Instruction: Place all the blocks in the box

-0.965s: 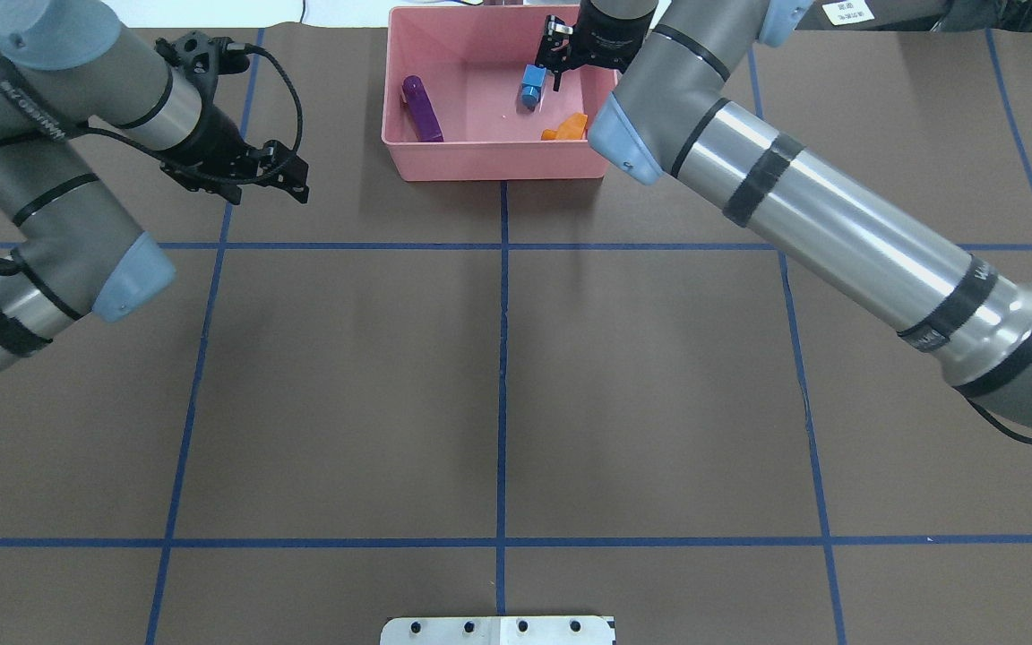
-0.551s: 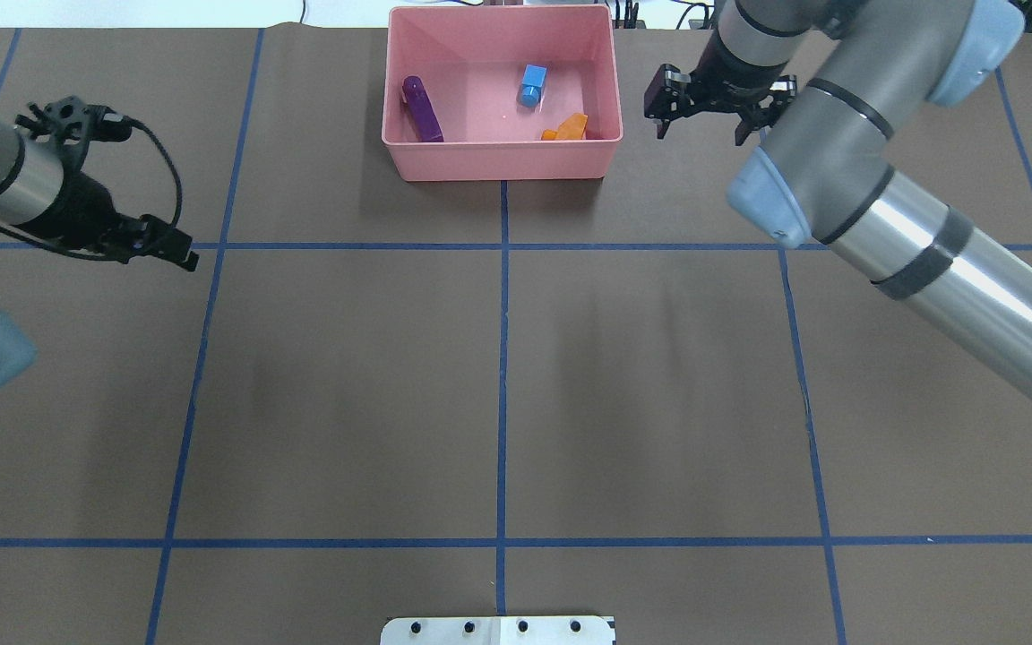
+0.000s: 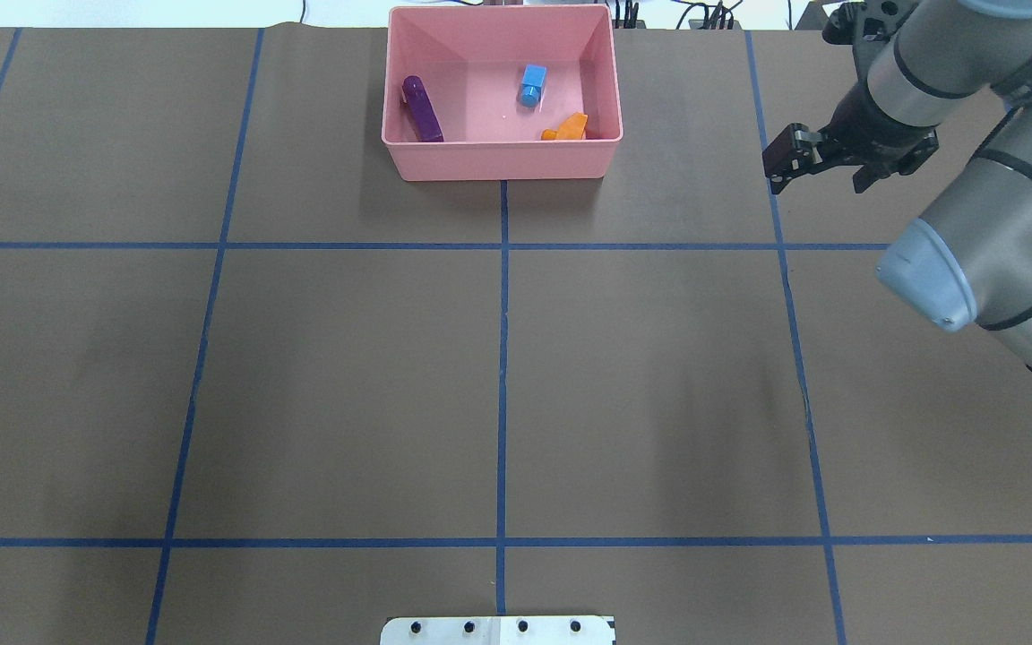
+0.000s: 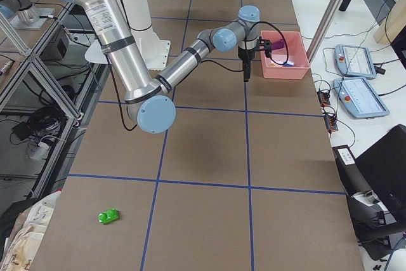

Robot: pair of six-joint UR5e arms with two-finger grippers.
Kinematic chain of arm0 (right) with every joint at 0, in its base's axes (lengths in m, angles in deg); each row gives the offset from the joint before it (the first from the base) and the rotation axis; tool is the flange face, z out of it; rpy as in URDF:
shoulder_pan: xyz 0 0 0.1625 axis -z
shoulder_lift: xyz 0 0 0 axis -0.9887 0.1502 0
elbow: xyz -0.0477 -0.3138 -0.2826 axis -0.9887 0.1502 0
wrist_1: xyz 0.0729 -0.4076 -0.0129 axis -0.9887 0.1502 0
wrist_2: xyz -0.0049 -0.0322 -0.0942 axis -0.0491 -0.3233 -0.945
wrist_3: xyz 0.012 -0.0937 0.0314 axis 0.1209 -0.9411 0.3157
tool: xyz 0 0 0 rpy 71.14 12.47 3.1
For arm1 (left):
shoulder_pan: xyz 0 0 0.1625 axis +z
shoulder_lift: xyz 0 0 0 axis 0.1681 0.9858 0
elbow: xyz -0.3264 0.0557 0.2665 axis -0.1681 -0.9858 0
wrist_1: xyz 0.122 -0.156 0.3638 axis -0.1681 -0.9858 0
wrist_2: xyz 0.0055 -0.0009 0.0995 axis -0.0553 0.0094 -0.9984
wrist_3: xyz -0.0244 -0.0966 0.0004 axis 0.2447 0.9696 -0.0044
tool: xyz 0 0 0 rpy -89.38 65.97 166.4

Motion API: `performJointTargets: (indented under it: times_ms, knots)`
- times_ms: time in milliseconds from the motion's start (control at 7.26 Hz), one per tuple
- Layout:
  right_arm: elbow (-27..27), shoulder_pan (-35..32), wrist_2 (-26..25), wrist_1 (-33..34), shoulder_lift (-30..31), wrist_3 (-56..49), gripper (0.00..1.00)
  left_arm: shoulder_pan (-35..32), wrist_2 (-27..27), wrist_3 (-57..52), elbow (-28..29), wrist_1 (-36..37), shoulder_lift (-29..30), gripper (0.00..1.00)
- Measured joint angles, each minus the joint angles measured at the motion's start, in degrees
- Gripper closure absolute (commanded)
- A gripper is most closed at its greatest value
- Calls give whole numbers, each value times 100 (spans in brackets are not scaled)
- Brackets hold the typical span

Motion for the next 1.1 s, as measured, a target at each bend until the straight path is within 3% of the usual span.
performJointTargets:
  times_ms: [276, 551, 827, 1102]
  knots:
    - [-472, -40, 0, 10, 461, -128, 1, -26, 16, 657, 680, -2054, -1401, 0]
    - [-609, -45, -10, 4, 595, -143, 1, -6, 88, 2296, 1840, -4338, -1928, 0]
    - [-642, -38, -60, -9, 634, -145, 1, 29, 261, 3742, 2187, -4929, -2042, 0]
    - [-641, -33, -84, -16, 641, -147, 1, 110, 403, 4360, 2233, -4940, -1956, 0]
